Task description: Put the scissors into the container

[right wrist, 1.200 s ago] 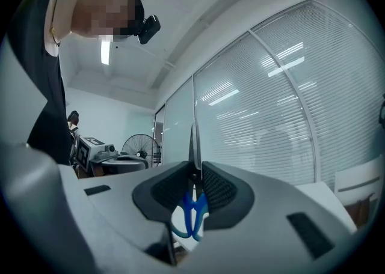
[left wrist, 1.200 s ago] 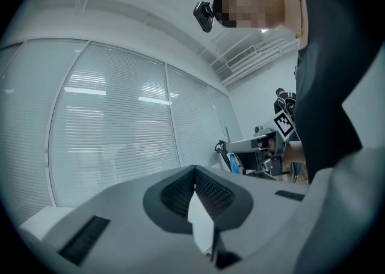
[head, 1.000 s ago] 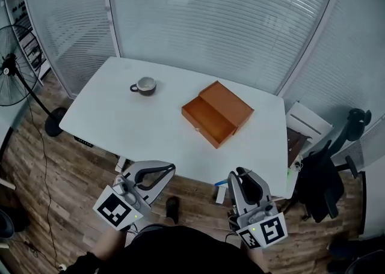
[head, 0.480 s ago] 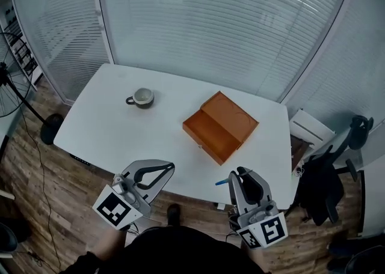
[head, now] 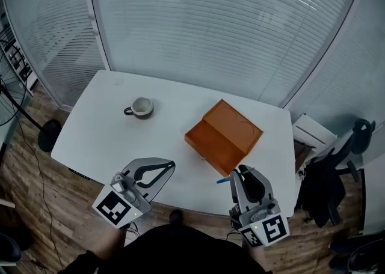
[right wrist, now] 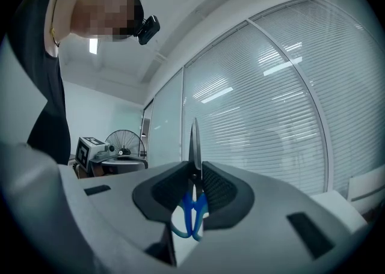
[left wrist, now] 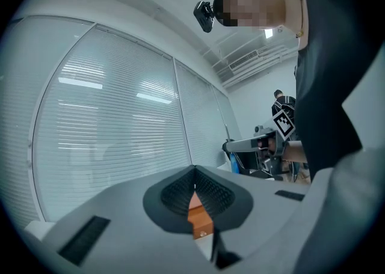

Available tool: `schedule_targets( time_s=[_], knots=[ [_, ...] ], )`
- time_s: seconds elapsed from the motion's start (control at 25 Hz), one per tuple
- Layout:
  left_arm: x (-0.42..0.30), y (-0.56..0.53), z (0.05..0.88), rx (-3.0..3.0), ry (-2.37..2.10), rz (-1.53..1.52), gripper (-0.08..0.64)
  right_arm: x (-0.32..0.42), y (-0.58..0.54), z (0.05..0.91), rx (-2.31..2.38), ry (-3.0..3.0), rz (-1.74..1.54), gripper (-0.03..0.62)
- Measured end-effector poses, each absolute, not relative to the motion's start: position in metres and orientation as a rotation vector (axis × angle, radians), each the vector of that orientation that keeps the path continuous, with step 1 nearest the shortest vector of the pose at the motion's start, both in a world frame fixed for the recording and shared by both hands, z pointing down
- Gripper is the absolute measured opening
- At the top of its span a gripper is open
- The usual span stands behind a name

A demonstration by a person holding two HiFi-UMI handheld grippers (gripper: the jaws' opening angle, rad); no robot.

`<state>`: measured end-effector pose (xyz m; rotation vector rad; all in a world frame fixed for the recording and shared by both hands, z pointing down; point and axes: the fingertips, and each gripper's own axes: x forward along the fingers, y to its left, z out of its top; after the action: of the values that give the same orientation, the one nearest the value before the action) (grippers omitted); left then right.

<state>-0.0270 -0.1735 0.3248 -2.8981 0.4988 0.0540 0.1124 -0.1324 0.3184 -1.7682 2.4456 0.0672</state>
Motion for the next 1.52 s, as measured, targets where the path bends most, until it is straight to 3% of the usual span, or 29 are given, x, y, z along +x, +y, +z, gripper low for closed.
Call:
schedule_targets(
  time_s=[1.52],
  knots=[
    [0.016, -0.207, 0.329, -2.880, 0.734, 0.043, 0.012, 0.176, -0.197, 0.323, -1.648, 2.590, 0.082, 0.074]
  ],
)
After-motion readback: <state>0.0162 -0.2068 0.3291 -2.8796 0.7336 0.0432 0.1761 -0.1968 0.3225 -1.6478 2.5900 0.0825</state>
